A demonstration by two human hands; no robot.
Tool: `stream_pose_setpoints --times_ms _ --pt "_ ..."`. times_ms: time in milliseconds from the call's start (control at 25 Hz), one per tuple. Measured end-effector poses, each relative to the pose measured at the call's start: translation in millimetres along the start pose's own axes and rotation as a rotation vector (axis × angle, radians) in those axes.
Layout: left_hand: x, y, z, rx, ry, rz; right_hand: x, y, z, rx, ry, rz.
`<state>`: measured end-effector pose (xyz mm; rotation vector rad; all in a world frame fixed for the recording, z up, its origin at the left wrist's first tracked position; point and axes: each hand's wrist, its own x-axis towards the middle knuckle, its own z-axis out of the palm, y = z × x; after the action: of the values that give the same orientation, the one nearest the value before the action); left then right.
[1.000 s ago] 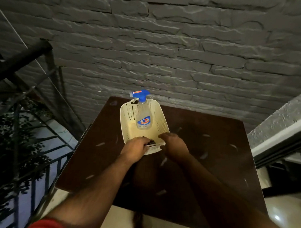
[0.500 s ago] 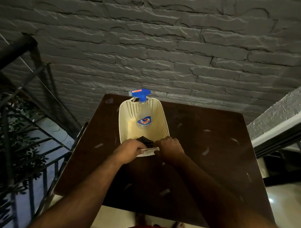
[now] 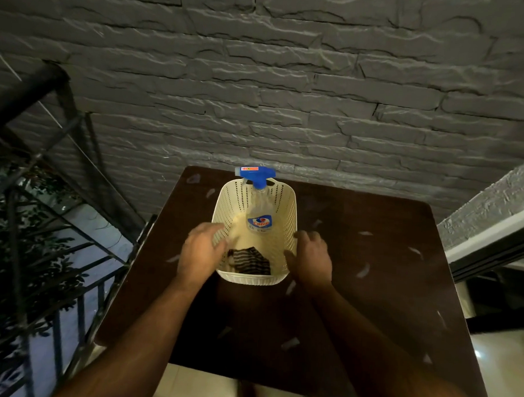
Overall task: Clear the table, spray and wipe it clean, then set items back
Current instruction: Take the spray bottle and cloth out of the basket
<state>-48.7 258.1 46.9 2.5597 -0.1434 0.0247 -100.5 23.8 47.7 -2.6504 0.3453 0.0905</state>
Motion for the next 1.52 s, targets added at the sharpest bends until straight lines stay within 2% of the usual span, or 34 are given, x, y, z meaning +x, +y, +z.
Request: stream_pose_setpoints --times_ms 40,120,200,280,480,640,760,920,1160,1360,1520 --pt "4.1 -0.5 0.5 0.022 0.017 -0.070 3.7 3.7 0.3 0.032 -0.052 0.098" --pt "10.0 2.3 4.9 0.043 -0.119 -0.249 11.9 6.0 5.0 0.100 -0.171 0.215" --pt "12.8 5.5 12.6 0.096 -0.254 -0.355 17.2 2.3 9.5 0.116 -0.241 0.225" --pt "15.8 7.5 14.9 0.153 -0.256 -0.376 19.0 -2.3 13.1 0.116 -0.249 0.213" --pt "13.6 12.6 17.6 0.148 -0.202 -0.340 19.3 6.9 10.5 0.179 -0.182 0.219" --pt "5.4 35.8 34.9 0.038 -0.195 -0.314 10.5 39.9 -7.7 0.195 -0.130 0.213" --pt "-2.8 76.6 60.2 0.038 -0.200 -0.178 -3.8 85.8 -36.0 0.239 -0.077 0.245" --pt "-16.4 147.7 104.9 0.006 -0.248 -0.087 -30.0 158.0 -85.2 0.220 -0.001 0.274" --pt "-60.8 261.2 176.4 0.003 -0.292 0.015 -74.2 273.3 -143.8 0.136 0.098 0.447" --pt "-95.5 307.4 214.7 0.008 -0.326 0.041 -101.2 335.5 -164.5 0.116 0.072 0.471" --pt "-111.5 320.3 226.6 -0.023 -0.321 0.046 -109.4 357.9 -161.4 0.137 0.061 0.493"
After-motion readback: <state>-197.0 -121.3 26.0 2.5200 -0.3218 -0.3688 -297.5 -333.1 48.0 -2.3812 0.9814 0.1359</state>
